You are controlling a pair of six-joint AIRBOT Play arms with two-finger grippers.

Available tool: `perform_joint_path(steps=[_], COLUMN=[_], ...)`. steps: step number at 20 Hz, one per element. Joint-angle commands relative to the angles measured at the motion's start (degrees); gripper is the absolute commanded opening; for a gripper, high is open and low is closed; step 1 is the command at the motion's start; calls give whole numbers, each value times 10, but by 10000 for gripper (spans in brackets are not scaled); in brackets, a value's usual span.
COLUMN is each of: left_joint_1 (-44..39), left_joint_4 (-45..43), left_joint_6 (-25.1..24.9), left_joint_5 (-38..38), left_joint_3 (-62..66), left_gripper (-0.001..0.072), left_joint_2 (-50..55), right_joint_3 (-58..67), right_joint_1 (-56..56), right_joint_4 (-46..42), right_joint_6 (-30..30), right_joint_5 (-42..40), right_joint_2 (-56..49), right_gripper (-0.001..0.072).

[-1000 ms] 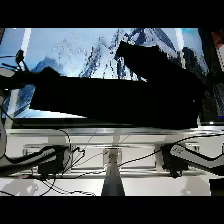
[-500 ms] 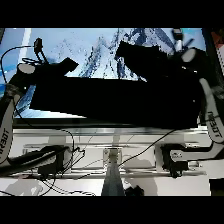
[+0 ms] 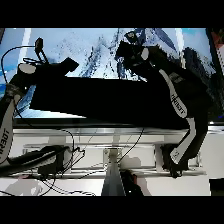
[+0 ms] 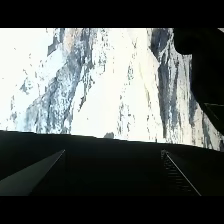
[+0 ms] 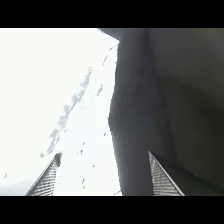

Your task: Fold the clothes and pants, and hang the long-sleeved shirts on hangers.

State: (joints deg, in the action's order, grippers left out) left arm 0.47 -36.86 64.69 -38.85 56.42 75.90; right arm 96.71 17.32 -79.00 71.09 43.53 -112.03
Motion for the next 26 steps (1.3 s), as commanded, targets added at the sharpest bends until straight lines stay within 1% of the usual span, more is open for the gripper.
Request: perform_joint_path(steps=[1, 2, 3, 4, 5, 6, 7, 8, 9, 12, 14, 15, 18, 22, 26], left_joint_1=[0, 0, 0, 0, 0, 0, 0, 0, 0, 0, 0, 0, 0, 0, -10], left_joint_4=[-6, -6, -6, -6, -6, -6, -6, -6, -6, -16, -21, -21, -21, -21, -21], left_joint_6=[0, 0, 0, 0, 0, 0, 0, 0, 0, -7, -49, -52, -51, -51, -51], left_joint_5=[0, 0, 0, 0, 0, 0, 0, 0, 0, 0, 0, 0, 0, -6, -83], left_joint_3=[0, 0, 0, 0, 0, 0, 0, 0, 0, 0, 0, 1, 1, 1, 0], left_gripper=[695, 695, 695, 695, 695, 695, 695, 695, 695, 695, 695, 695, 695, 695, 695], left_joint_2=[0, 0, 0, 0, 0, 0, 0, 0, 0, 0, 0, 0, -3, -17, -18], right_joint_3=[12, 12, 12, 12, 12, 13, 13, 13, 14, 14, 14, 14, 13, 13, -4], right_joint_1=[6, 5, 5, 4, 4, 4, 4, 4, 4, 9, 15, 19, 40, 64, 77], right_joint_4=[-76, -94, -112, -125, -133, -144, -155, -158, -158, -155, -155, -155, -134, -53, -43], right_joint_6=[2, 13, 30, 40, 45, 45, 45, 45, 45, 45, 42, 42, 31, 30, 30], right_joint_5=[-7, -7, -8, -10, -13, -14, -13, -10, -8, 10, 35, 49, 133, 256, 354], right_joint_2=[-35, -39, -42, -43, -43, -43, -43, -43, -43, -28, 0, 17, 79, 167, 250], right_gripper=[622, 608, 555, 549, 498, 391, 262, 77, 23, 23, 22, 22, 21, 21, 21])
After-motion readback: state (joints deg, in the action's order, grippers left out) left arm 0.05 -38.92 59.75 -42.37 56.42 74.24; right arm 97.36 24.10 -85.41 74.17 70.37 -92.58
